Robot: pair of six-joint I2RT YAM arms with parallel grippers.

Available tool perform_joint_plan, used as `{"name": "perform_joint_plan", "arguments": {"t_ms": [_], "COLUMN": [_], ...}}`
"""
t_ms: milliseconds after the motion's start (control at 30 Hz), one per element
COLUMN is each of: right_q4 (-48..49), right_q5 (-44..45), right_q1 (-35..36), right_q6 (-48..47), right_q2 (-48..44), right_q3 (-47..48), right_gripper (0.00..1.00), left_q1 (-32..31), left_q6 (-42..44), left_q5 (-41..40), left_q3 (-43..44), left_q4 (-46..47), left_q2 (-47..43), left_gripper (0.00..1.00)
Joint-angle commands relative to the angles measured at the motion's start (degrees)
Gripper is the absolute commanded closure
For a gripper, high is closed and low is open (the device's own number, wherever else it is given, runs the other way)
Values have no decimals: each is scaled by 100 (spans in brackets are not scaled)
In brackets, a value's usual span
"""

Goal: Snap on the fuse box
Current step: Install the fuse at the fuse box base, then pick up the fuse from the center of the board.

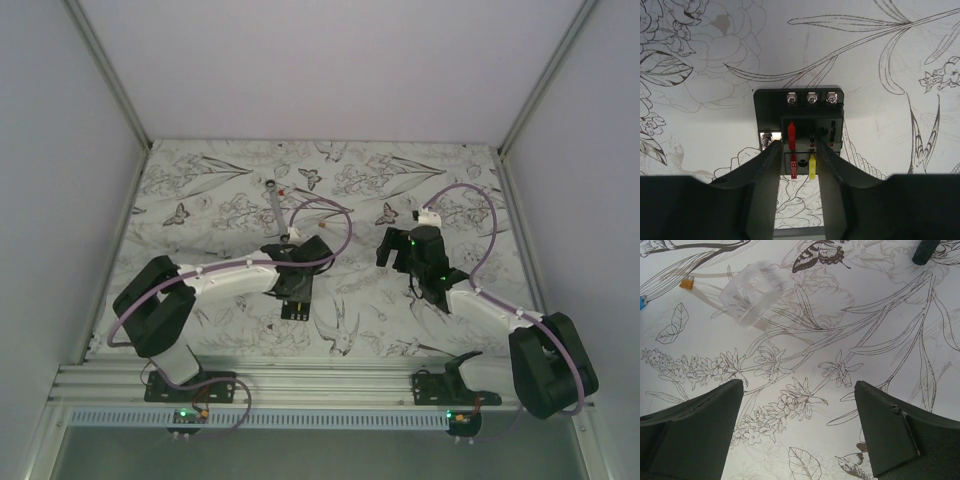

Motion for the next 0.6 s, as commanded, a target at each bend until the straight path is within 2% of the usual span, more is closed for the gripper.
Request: {"name": "perform_joint_plan", "arguments": {"t_ms": [0,233,400,567], "right_q4": [146,155,155,181], "right_q5": [-36,-13,-8,7], "right_q1": [-39,-36,-37,-37], "right_q6": [58,44,16,8], "right_q2": [-28,-5,16,71], "right_q3": [46,47,55,56], "right_gripper": [0,0,1,0], "left_q1": [21,234,689,1118], "left_q6": [315,759,1174,1889], "left_q5": [-58,-70,119,357], "left_q3": [275,584,897,1409], "left_q4": [-192,-201,-160,73], "left_q2": [-195,-437,-212,386], "left_gripper": [58,42,40,36]}}
